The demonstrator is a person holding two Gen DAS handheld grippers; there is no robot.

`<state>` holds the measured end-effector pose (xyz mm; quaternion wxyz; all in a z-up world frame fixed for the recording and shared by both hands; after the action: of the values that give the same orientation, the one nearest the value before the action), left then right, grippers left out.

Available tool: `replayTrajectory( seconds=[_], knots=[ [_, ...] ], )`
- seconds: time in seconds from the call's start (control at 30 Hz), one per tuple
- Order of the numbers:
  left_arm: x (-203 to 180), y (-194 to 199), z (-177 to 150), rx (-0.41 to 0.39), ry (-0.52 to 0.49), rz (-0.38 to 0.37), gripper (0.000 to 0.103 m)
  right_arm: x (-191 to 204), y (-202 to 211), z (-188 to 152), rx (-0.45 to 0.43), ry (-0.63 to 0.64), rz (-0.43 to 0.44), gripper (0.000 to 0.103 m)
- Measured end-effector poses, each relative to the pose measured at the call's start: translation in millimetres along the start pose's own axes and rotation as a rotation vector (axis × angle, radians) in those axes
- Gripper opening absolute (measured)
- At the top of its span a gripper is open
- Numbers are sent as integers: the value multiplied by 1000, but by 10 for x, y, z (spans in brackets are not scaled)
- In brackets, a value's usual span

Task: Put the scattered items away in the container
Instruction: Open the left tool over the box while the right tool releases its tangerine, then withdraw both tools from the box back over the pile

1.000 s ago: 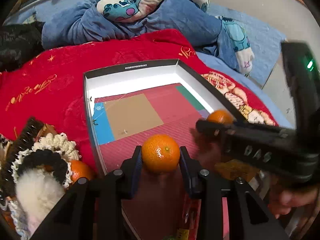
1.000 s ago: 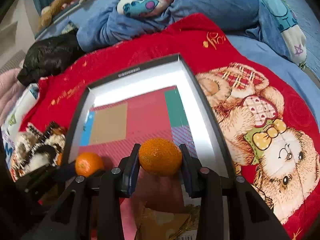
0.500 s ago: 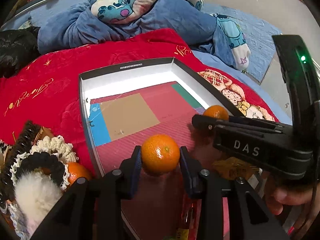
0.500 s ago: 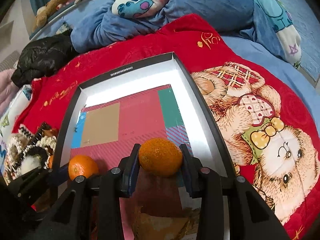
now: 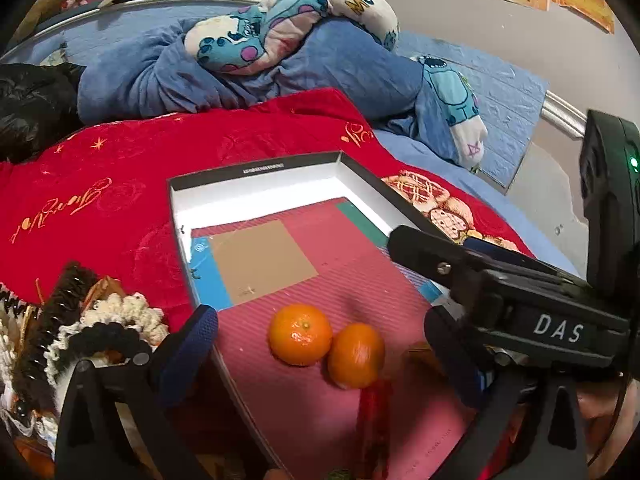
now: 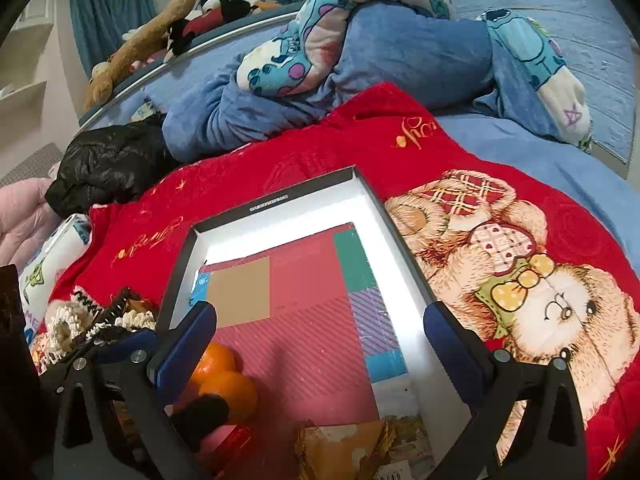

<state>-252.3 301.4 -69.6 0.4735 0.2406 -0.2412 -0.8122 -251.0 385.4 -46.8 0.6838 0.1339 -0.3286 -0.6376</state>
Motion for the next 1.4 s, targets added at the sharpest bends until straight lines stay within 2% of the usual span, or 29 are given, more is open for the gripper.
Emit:
replayTrajectory(
  seconds=[0.3, 0.4, 0.57, 0.8, 1.0, 1.23, 1.4],
  knots=[
    [126, 248, 146, -53, -7, 16, 103, 43, 235, 122, -79, -36, -6, 103],
    [164, 419, 209, -72, -13, 18, 103, 111, 335, 109, -94, -42, 8, 103],
    [262, 799, 225, -86, -52, 65, 103, 322, 488, 63, -108, -49, 43, 103],
    [687, 1461, 80, -72, -80, 183, 103, 828, 739, -11, -138, -55, 107, 103],
    [1243, 2148, -66, -83, -93, 308, 103, 1482, 849, -74, -158, -16, 182, 103],
    [1770, 2585, -252, -96, -45, 387, 103, 2116, 835, -176, -143, 50, 246, 103],
    [2058, 2798, -467, -115, -29, 393, 103, 2375, 778, -383, -134, 32, 262, 103]
  ],
)
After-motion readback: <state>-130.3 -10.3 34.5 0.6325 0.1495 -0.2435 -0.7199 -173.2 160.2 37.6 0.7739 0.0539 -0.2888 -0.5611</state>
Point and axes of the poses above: each gripper's, at about its wrist camera, not at the fingertips, and y roughly against the way its jaws point, x to its left, z to its top, the point moved 8 cm from there along -y, roughly the way its jaws point, and after that the axes turned 4 degrees about -y, right-handed, at the moved point
